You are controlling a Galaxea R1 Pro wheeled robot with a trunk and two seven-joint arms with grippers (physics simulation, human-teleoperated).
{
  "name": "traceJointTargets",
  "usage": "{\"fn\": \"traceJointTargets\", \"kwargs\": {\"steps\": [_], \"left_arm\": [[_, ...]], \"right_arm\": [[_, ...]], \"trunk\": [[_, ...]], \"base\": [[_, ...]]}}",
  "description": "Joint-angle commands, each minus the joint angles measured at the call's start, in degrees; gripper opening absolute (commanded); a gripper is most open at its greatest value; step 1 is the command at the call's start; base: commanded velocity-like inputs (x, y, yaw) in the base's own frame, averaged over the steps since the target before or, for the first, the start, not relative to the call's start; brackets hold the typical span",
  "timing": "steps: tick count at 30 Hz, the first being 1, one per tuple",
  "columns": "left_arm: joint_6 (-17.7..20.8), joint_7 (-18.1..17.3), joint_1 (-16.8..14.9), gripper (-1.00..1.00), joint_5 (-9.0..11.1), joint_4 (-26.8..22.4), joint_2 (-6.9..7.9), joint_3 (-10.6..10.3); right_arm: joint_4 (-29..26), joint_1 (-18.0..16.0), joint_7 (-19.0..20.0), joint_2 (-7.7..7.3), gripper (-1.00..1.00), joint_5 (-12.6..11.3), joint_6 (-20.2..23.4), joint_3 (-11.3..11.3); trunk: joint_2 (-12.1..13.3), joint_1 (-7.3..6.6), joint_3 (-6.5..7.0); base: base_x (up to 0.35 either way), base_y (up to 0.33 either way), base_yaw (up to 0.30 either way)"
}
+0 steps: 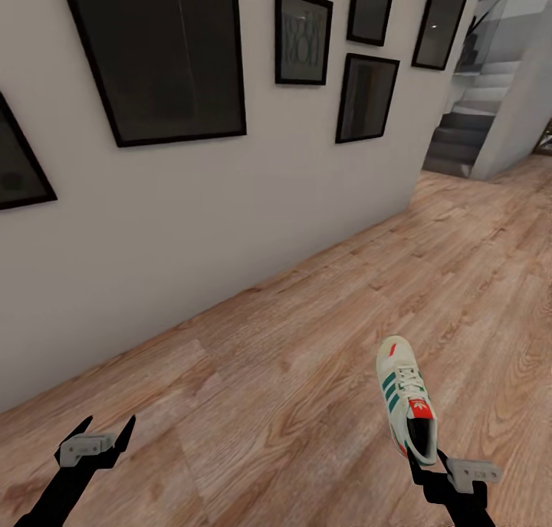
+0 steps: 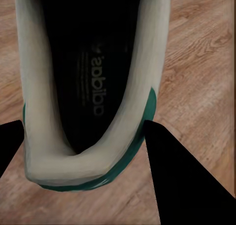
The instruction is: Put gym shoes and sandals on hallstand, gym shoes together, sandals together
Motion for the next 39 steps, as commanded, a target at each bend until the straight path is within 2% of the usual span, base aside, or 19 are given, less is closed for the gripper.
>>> {"fn": "traceJointTargets", "kwargs": {"steps": [1, 12, 39], "left_arm": [[0.0, 0.0, 0.0, 1.0, 0.01, 0.0, 0.0, 0.0], [0.0, 0.0, 0.0, 1.0, 0.07, 0.0, 0.0, -0.04], [0.0, 0.0, 0.0, 1.0, 0.08, 0.0, 0.0, -0.03]], "right_arm": [[0.0, 0.0, -0.03, -0.01, -1.0, -0.09, 0.01, 0.0], [0.0, 0.0, -0.03, 0.01, -1.0, -0.09, 0.01, -0.01], [0.0, 0.0, -0.03, 0.02, -1.0, -0.09, 0.01, -0.01]], "trunk": [[0.0, 0.0, 0.01], [0.0, 0.0, 0.03], [0.0, 0.0, 0.03]], "base": [[-0.015, 0.047, -0.068], [-0.075, 0.173, -0.029], [-0.129, 0.263, -0.002]]}}
